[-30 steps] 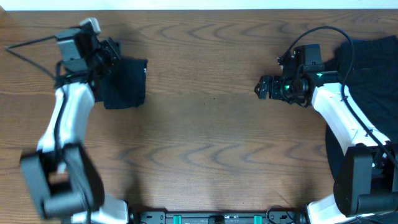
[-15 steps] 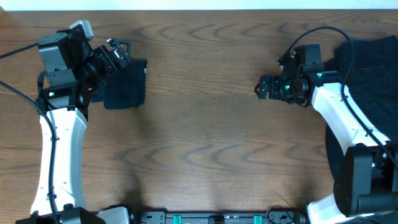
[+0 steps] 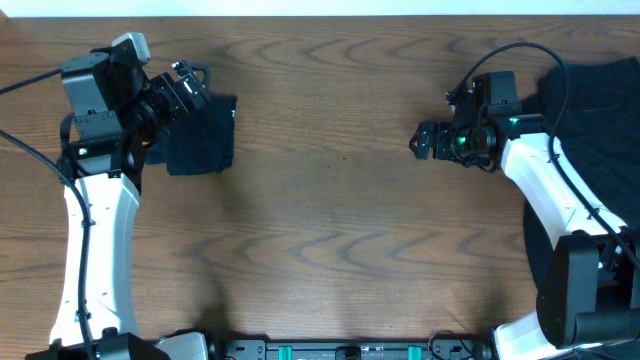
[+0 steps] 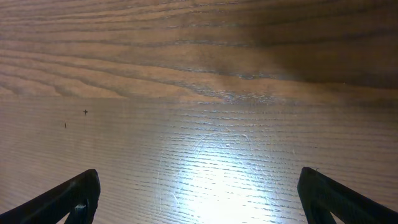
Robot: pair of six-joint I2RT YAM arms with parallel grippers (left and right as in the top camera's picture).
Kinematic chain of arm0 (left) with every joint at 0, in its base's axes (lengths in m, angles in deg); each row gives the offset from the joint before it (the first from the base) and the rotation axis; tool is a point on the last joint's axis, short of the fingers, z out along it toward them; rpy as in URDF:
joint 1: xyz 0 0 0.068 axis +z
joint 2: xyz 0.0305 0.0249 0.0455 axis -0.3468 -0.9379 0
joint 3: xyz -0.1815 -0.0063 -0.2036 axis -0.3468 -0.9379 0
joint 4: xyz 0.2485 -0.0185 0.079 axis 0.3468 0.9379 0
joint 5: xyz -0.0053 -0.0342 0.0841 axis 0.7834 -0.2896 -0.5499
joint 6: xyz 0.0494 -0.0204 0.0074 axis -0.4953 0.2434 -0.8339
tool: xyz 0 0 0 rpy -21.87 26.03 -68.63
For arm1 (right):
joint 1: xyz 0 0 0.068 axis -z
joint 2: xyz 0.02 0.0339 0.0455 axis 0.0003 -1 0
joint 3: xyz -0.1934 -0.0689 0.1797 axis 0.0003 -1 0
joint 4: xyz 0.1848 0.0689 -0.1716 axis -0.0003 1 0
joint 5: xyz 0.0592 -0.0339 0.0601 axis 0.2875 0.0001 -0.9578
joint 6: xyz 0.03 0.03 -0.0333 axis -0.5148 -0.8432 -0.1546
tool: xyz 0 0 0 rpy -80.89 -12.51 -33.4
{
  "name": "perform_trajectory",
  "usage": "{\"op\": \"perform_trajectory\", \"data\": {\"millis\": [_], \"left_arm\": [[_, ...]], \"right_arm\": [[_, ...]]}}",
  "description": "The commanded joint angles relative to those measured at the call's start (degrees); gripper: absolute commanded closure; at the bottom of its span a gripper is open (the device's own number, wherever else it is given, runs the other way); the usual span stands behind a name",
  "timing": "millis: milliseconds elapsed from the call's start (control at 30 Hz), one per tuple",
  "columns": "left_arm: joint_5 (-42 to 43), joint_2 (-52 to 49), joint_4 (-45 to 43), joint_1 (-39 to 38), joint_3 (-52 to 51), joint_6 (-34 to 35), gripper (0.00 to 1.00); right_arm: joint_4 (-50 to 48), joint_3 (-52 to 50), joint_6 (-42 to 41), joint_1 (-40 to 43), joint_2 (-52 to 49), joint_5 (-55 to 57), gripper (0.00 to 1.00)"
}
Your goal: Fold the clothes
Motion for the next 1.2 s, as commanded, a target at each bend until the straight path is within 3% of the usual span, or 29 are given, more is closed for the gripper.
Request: {"op": "perform_trajectory", "data": {"millis": [0, 767, 933, 1167], "left_arm": [[0.13, 0.26, 0.15, 0.13, 0.52, 0.07, 0.02], [0.15, 0.26, 0.15, 0.13, 0.52, 0.07, 0.02], [0.13, 0.26, 0.15, 0.13, 0.52, 0.07, 0.02], [0.15, 0.26, 0.15, 0.13, 0.52, 0.07, 0.02]], "right_arm": [[0.02, 0.17, 0.44, 0.5, 1.01, 0.17, 0.01], [0.09, 0.07, 0.68, 0.44, 2.34, 9.79, 0.01], [0.42, 0.0, 0.68, 0.39, 9.05, 10.93, 0.01], [-2.34, 0.0, 0.68, -0.26, 28.94, 12.81, 0.01]]}}
